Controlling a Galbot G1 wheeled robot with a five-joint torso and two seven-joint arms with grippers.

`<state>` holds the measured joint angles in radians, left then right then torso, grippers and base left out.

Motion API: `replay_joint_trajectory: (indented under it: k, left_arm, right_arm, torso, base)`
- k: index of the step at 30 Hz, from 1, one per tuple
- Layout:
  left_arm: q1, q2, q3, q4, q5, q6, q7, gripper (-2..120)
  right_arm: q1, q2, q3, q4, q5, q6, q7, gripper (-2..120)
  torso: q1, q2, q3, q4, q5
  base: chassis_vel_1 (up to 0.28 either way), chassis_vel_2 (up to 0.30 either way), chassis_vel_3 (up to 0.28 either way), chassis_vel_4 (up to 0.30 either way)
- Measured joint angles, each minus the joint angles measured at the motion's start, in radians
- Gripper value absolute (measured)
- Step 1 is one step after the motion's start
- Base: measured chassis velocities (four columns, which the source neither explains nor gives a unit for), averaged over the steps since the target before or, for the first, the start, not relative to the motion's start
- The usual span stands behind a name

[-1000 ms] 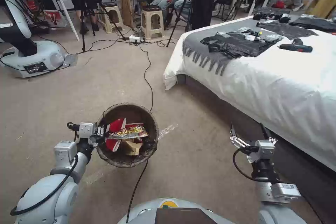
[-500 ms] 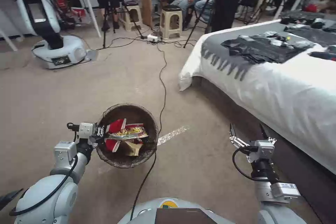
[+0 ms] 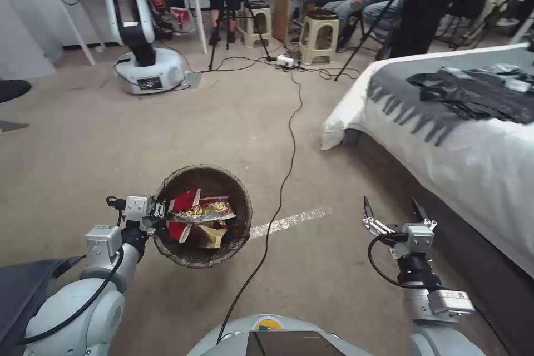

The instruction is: Pick up the trash bin, then pick up the garbage from the floor and place it into the trash bin.

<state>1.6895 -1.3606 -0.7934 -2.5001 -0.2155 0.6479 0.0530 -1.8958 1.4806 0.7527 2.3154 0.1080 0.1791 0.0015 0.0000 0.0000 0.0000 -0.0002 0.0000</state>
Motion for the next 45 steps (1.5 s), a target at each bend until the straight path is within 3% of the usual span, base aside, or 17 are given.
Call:
replay_joint_trajectory:
  k: [29,34,45]
  left_arm:
    - [0.000,0.003,0.002,0.000,0.004,-0.012,0.001,3]
    - [-0.005,0.011,0.006,0.000,0.000,-0.011,0.002,3]
    - [-0.024,0.054,0.012,0.000,-0.132,0.086,-0.027,3]
  right_arm:
    - [0.008,-0.001,0.002,0.006,0.020,-0.013,0.005,100]
    - [0.009,0.000,0.005,0.006,0.023,-0.017,0.006,100]
    - [0.029,-0.002,-0.009,0.007,0.025,-0.046,0.016,100]
  torso:
    - [0.000,0.000,0.000,0.0006,0.0000]
    - [0.000,0.000,0.000,-0.0001,0.0000]
    - [0.000,0.000,0.000,-0.0001,0.0000]
  base:
    - [0.094,0.097,0.098,0.094]
    - [0.000,0.000,0.000,0.000]
    - [0.000,0.000,0.000,0.000]
